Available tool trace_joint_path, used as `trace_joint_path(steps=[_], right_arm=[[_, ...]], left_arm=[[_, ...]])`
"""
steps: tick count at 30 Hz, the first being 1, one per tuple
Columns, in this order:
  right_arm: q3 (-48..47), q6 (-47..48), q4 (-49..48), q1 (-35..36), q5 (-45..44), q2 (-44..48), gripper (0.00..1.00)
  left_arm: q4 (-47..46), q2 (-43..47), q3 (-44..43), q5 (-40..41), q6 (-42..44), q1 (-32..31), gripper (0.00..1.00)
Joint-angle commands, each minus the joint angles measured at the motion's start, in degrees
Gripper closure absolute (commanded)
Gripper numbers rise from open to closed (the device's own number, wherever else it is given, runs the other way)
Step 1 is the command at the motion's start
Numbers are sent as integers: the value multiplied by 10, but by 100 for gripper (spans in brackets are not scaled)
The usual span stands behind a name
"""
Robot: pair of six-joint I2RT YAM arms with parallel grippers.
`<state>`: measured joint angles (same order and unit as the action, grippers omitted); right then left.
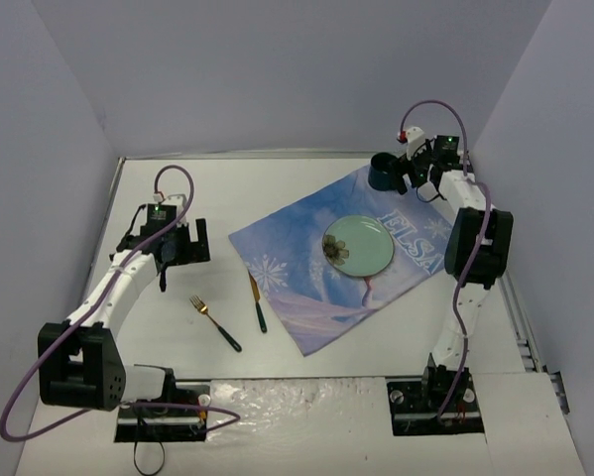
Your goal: Set the dinner table for one person
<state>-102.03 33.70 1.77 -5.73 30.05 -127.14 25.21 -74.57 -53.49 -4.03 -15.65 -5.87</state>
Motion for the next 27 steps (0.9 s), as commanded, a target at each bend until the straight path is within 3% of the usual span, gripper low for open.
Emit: trace_joint_path(steps=[1, 9, 14, 21, 27], right_arm=[[67, -94, -81, 42, -107, 180, 14], [185, -199, -87, 183, -222, 299, 7], [266, -302, -84, 317, -281, 359, 6], [336, -377, -85, 489, -299, 379, 7], [351, -434, -85, 623, -334, 347, 8]], left_arm=[[5, 43, -21, 37, -39, 4, 3], [72, 89, -28, 108, -85, 6, 3], [122, 128, -25, 139, -105, 8, 3], [179, 167, 8, 146, -206, 6, 3], [220, 204, -6, 172, -200, 7, 3]])
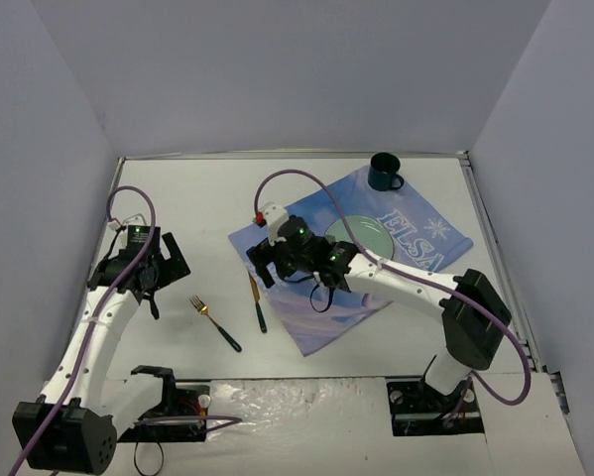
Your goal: Set the dinner table for one person
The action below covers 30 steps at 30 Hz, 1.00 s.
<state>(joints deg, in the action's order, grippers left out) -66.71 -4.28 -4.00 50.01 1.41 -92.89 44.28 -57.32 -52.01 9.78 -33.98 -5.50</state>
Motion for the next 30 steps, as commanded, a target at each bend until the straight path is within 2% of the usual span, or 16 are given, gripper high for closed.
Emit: trace_joint_path(steps=[1, 4, 10, 19, 22, 25, 27, 28, 30], right_arm=[[-4, -63, -27, 88, -57, -7, 8], [-8, -83, -35, 144, -77, -40, 9], [-40, -100, -50, 212, -84, -123, 14], [-96, -123, -49, 248, -120, -218, 24], [-101, -133, -49, 253, -132, -236, 31], [-105, -142, -49, 258, -141, -256, 51], [-104, -149, -49, 258, -145, -260, 59], [-101, -153, -49, 258, -146, -261, 71], [-92, -158, -48, 258, -148, -255, 88]], left_arm=[[32, 42, -24, 35, -12, 3, 3], [40, 66, -34, 35, 9, 3, 3], [77, 116, -66, 37, 37, 2, 3], [96, 130, -79, 40, 35, -7, 3], [96, 129, -76, 38, 30, -9, 3], [94, 135, -64, 34, 26, -10, 3], [94, 136, -61, 30, 24, -11, 3], [92, 136, -60, 27, 25, -12, 3], [87, 135, -58, 23, 27, -12, 3]])
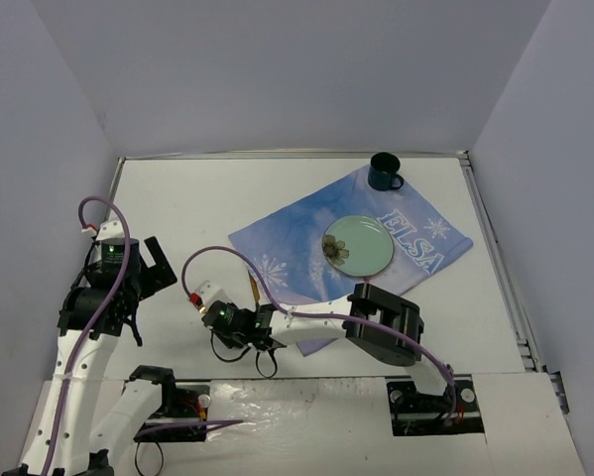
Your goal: Set the dinner table for one person
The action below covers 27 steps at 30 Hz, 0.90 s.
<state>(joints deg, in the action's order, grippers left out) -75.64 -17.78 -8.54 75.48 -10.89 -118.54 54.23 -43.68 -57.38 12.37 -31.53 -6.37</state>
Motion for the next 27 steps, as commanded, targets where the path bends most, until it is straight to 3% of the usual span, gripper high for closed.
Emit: trace_joint_path(steps=[1, 3, 17, 27], right_arm=[[4, -24, -1, 4, -27, 7, 95], [18, -27, 0, 4, -34, 24, 100], [80, -2, 59, -3, -76, 269, 100], [212, 17, 80, -125, -62, 369, 100]], left_arm=[[-15, -2, -4, -4, 4, -4, 3], [-23, -4, -1, -9, 7, -3, 3], [-102, -18, 48, -17, 37, -3, 3], [-147, -43, 79, -18, 49, -2, 3]])
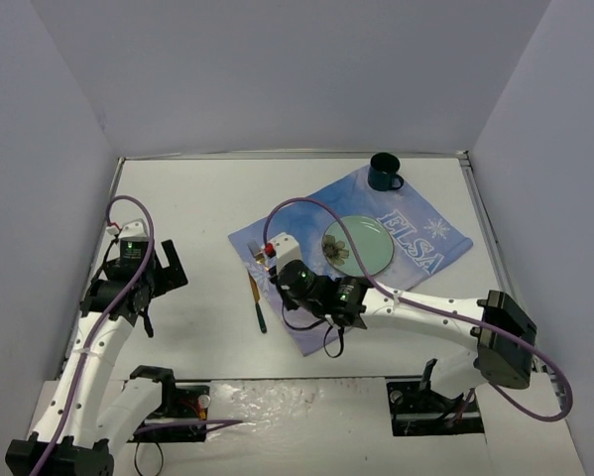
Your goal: Set the dinner table for one person
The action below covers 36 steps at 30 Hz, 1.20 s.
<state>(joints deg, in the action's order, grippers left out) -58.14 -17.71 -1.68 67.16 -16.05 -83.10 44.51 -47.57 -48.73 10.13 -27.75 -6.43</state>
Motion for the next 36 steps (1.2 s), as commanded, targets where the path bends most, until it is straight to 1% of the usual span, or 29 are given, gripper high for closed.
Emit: trace_joint_path(steps=[1, 6, 14, 24, 35, 36], right_arm=[[47, 27, 8, -54, -6, 19, 100], [107, 47, -40, -120, 46, 29, 100], [137, 77, -76, -168, 99, -11, 100], [124, 95, -98, -183, 113, -66, 100], [131, 84, -110, -193, 114, -81, 100], [133, 81, -109, -193, 115, -82, 98]], left_arm=[[-52, -5, -7, 2, 11, 0, 3], [-54, -6, -5, 1, 10, 3, 3], [-56, -4, -3, 1, 9, 5, 3], [-55, -3, -3, 3, 9, 6, 3], [-54, -3, -2, 3, 10, 8, 3], [-54, -4, -2, 4, 10, 8, 3]])
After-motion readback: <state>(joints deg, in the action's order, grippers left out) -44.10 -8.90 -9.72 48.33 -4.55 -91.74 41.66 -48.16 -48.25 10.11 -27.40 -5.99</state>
